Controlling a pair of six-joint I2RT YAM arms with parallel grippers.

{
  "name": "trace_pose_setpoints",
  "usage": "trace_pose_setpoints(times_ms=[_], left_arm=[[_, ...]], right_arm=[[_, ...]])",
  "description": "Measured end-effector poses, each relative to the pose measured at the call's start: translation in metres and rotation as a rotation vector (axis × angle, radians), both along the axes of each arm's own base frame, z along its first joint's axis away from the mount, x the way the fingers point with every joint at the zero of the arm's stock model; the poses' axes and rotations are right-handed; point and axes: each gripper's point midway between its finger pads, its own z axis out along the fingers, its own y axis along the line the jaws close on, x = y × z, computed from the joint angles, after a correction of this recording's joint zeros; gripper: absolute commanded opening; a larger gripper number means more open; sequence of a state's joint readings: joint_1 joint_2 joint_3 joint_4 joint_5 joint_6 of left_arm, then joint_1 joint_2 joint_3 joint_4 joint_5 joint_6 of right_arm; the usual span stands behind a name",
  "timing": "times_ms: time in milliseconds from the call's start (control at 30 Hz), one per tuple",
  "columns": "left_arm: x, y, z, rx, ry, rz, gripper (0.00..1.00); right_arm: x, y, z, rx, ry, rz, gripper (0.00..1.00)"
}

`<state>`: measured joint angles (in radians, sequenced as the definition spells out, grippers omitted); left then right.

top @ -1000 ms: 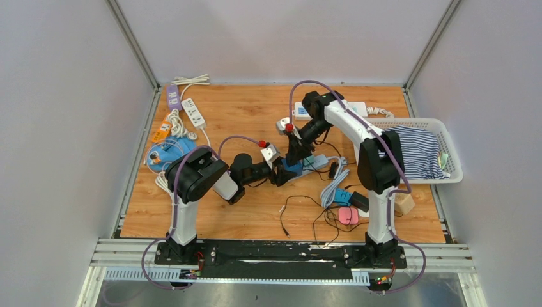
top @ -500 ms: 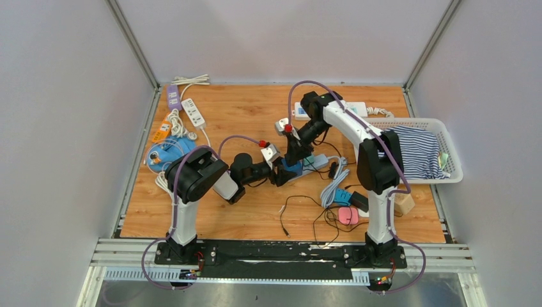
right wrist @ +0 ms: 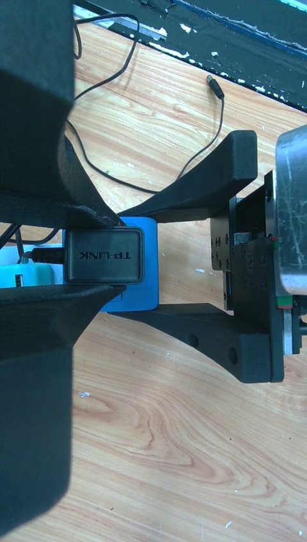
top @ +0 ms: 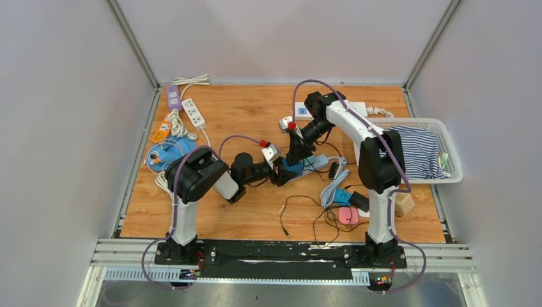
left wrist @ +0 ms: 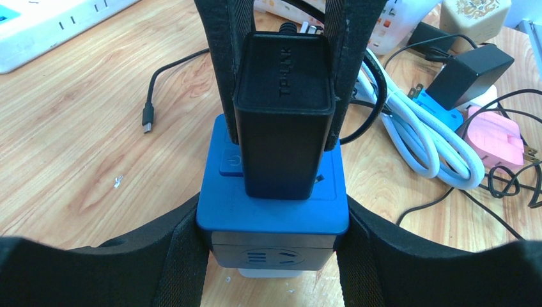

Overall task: Pull the plug off the socket
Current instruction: Remove the plug from the socket.

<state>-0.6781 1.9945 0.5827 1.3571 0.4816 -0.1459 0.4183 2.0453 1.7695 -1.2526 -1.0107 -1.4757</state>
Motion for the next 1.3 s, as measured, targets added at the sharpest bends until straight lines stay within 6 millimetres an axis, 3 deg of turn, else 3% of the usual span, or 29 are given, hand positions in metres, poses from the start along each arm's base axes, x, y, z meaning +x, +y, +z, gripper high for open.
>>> trace_pose_setpoints(times_ms=[233, 633, 1033, 1300], left_arm=[[-0.002, 0.0, -0.001, 0.002, -0.002, -0.007, 0.0], [0.0, -0.001, 0.003, -0.005, -0.011, -0.007, 0.0], [-0.003, 0.001, 0.0, 0.004, -0.003, -0.013, 0.0], [-0.003, 0.001, -0.001, 0.006, -0.002, -0.011, 0.0]], right_arm=[[-0.007, 0.009, 0.001, -0.02, -0.033, 0.053, 0.0], [0.0, -0.002, 0.004, 0.007, -0.011, 0.013, 0.0], [-0.011, 0.012, 0.002, -0.016, -0.043, 0.076, 0.0], [-0.006, 0.006, 0.004, -0.007, -0.035, 0.055, 0.0]])
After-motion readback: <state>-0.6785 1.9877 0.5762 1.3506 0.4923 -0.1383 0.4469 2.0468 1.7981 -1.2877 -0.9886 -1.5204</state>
